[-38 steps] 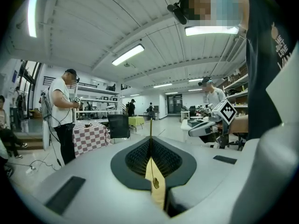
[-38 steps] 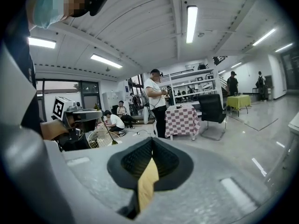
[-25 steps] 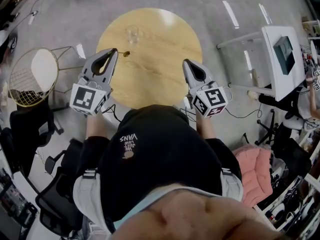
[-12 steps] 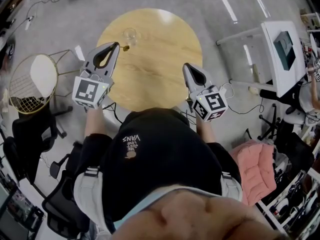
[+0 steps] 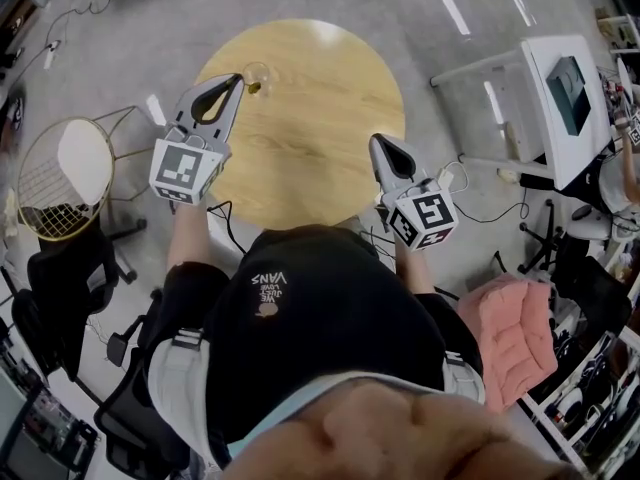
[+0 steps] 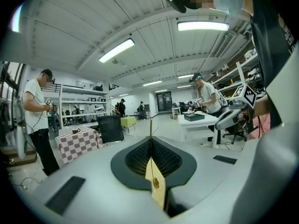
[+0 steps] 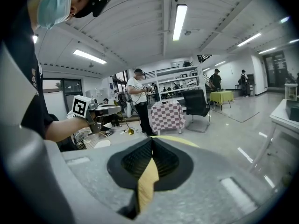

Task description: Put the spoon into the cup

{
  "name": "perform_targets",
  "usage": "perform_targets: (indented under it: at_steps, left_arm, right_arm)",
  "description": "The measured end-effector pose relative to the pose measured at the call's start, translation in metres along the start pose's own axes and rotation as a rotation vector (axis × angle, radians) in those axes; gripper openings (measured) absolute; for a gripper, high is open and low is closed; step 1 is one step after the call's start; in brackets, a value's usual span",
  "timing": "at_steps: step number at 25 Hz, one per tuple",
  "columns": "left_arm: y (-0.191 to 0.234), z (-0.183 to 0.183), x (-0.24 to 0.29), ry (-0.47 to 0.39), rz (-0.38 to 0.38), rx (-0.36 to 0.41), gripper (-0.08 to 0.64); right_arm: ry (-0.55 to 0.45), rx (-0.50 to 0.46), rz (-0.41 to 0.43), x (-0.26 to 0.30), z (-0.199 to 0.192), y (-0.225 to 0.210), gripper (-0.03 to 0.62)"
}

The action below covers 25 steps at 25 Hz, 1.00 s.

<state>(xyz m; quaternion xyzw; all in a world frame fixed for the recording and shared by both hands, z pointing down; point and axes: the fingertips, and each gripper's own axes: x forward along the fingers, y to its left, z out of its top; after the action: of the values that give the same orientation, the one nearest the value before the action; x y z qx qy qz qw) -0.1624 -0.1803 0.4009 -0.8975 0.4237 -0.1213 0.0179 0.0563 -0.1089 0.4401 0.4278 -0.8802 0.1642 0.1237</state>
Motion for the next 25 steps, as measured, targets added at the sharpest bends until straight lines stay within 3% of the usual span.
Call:
perform_targets:
  at_steps: [25]
  left_arm:
    - [0.026, -0.055, 0.05, 0.052, -0.023, -0.061, 0.011]
  right_arm:
    - [0.045, 0.055, -0.095, 0.0, -0.022, -0.016, -0.002]
